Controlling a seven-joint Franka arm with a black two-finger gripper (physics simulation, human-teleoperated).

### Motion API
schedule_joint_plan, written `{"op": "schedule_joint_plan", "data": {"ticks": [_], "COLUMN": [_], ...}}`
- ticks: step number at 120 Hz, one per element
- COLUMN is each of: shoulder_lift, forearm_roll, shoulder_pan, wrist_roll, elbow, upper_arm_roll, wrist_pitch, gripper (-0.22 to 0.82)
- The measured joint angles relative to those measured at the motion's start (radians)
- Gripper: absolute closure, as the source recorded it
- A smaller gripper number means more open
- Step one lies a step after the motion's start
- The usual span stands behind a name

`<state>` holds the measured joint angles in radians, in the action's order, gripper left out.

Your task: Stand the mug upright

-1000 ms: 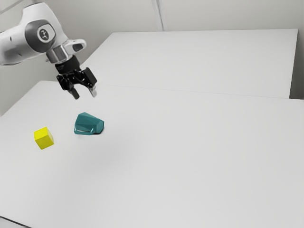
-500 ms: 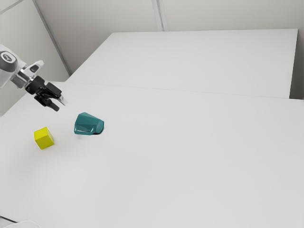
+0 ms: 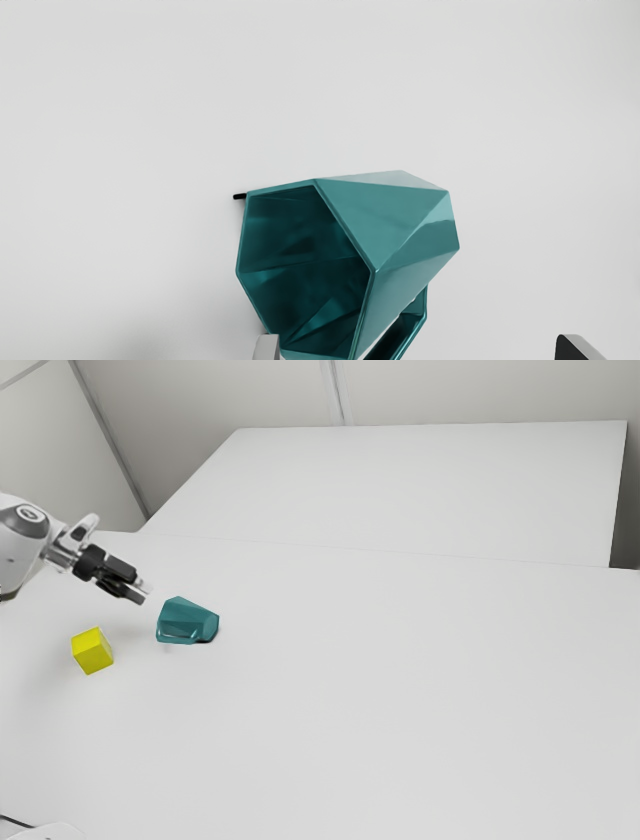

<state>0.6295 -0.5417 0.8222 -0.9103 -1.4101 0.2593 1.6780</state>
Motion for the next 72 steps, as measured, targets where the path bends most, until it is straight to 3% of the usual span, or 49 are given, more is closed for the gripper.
{"op": "schedule_joint_plan", "data": {"ticks": [72], "shoulder_lift": [0.111], "forearm_roll": [-0.183], "shoulder_pan": [-0.011], "wrist_roll": [-0.098], "elbow": [-0.002], "upper_arm_roll": [0.001], "wrist_pitch": [-0.001], "gripper": [0.00]}}
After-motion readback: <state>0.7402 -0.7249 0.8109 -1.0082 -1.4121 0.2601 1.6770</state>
